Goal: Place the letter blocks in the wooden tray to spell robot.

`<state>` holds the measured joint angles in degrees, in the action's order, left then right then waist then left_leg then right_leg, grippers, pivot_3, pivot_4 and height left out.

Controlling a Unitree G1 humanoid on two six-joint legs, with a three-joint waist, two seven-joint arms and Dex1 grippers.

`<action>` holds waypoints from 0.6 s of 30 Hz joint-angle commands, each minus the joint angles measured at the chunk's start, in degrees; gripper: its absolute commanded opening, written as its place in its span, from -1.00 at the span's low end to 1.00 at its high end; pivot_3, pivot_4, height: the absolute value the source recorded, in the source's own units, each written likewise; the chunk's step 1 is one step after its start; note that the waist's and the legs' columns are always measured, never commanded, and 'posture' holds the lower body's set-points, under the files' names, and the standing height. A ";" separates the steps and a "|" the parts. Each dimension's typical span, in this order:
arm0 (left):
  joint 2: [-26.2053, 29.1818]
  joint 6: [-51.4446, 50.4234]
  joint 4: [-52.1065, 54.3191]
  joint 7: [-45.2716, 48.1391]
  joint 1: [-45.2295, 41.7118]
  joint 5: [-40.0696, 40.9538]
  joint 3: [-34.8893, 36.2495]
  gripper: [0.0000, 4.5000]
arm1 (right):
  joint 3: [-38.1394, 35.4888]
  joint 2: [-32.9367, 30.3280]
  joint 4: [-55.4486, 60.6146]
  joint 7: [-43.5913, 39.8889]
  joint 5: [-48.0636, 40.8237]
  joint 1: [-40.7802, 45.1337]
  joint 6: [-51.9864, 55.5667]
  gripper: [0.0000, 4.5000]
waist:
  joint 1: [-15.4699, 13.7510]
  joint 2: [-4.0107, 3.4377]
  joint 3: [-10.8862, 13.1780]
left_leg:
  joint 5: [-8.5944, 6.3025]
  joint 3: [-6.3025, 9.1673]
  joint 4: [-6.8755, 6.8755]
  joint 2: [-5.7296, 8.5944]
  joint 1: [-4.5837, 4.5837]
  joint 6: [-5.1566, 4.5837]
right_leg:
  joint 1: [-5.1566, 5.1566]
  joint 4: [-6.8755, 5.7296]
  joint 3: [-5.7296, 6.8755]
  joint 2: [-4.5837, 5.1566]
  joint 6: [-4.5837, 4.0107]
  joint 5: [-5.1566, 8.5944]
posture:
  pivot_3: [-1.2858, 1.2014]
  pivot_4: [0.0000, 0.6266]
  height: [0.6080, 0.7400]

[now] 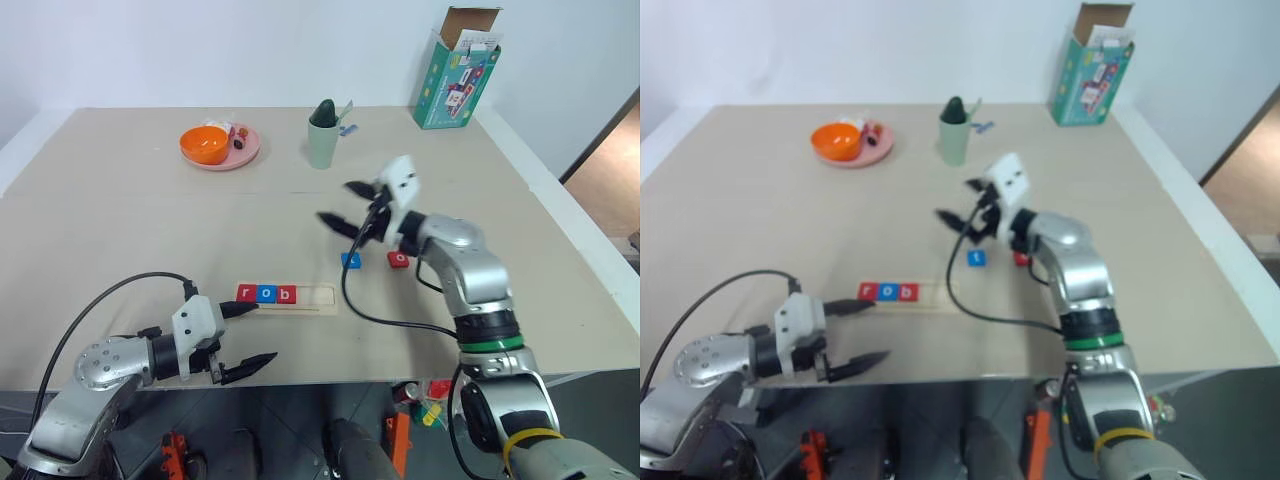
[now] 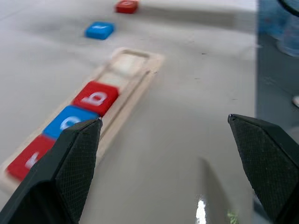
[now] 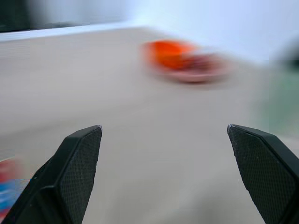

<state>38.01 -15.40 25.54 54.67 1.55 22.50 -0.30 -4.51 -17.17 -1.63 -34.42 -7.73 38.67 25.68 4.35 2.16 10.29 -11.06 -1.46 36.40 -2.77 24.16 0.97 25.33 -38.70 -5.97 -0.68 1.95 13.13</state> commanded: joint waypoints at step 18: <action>-0.02 -0.58 -1.16 2.38 -8.00 0.31 -3.19 1.00 | -2.43 9.13 12.09 23.56 1.81 -19.76 7.07 0.97 | 0.70 -0.02 0.01 | -0.02 -0.05 0.02 0.01 -0.06 0.04 | -0.02 0.01 -0.14 -0.02 0.05 -0.02 | 0.03 -0.52 1.00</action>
<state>37.67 -16.64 23.52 56.79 -6.01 22.80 -3.29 -7.27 -8.07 9.63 -11.04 -5.35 19.41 33.28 5.05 2.14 10.30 -11.08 -1.50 36.41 -2.75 24.10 1.00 25.31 -38.69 -6.10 -0.71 2.01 13.11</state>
